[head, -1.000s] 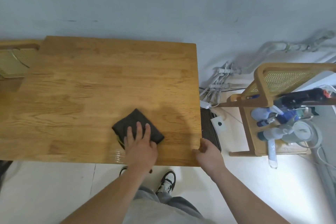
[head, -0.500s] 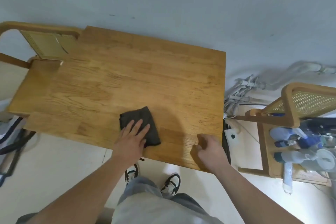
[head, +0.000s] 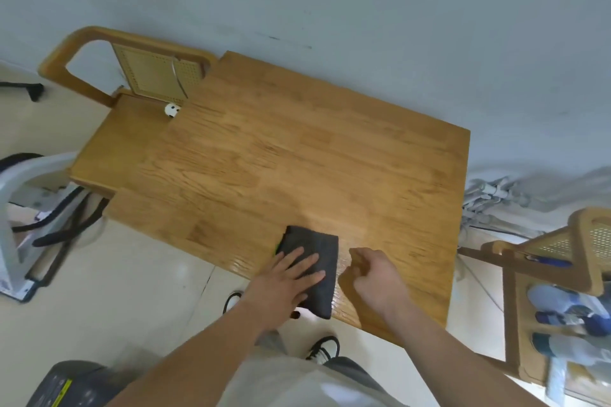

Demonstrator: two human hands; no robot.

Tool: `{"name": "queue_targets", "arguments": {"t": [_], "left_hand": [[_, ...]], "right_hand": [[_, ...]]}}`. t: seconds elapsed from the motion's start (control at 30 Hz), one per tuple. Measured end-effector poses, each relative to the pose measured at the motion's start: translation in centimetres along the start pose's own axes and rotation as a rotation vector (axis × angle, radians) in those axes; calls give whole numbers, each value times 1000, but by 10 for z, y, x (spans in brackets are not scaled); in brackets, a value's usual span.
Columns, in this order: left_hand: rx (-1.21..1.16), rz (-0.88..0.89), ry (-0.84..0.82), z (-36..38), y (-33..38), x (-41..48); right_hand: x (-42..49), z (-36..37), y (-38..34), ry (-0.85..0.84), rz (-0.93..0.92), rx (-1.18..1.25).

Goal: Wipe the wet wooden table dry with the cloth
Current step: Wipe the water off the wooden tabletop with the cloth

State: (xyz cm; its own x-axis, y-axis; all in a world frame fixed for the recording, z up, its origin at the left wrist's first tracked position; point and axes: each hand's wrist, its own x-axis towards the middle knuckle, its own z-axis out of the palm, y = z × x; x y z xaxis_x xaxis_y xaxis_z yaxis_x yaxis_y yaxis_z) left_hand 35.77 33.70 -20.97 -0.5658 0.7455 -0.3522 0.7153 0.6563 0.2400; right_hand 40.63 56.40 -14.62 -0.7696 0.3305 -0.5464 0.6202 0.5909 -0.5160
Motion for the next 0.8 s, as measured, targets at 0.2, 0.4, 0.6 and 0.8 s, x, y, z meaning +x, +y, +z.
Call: {"name": "queue_targets", "arguments": {"t": [0.2,0.4,0.6,0.8], "left_hand": [[-183,-494,96,-29,-143,-38],[-94,-269,5,-38,-116,-16],[3,216,41,-47,-240,-31],[-74,-242,165,-55,-358,-76]], "right_hand": [[16,27,-49,-21,59,29],[36,74,-121,21,138,-59],[48,111,-183,55,162,-183],[69,138,-237,0,75,-267]]}}
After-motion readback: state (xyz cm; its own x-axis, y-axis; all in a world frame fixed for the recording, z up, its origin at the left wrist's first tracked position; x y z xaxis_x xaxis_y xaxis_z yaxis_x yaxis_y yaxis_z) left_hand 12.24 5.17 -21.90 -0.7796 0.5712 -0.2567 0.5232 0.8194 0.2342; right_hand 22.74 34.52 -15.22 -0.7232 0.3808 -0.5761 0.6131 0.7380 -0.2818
